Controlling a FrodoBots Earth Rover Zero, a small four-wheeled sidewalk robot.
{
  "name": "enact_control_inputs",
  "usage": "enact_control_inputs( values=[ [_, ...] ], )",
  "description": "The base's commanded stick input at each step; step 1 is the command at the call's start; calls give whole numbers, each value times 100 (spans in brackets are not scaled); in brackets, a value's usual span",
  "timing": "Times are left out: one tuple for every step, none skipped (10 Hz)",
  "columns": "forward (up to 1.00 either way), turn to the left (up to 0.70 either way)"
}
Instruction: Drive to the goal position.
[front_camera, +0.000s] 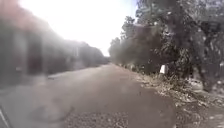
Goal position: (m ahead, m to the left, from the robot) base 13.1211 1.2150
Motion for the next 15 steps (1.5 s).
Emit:
enact_control_inputs(
  values=[
    [100, 0],
    [100, 0],
    [100, 0],
    [100, 0],
    [100, 0],
    [100, 0],
    [100, 0],
    [100, 0],
    [100, 0],
    [100, 0],
    [100, 0],
    [100, 0],
    [100, 0],
    [100, 0],
    [100, 0]
  ],
)
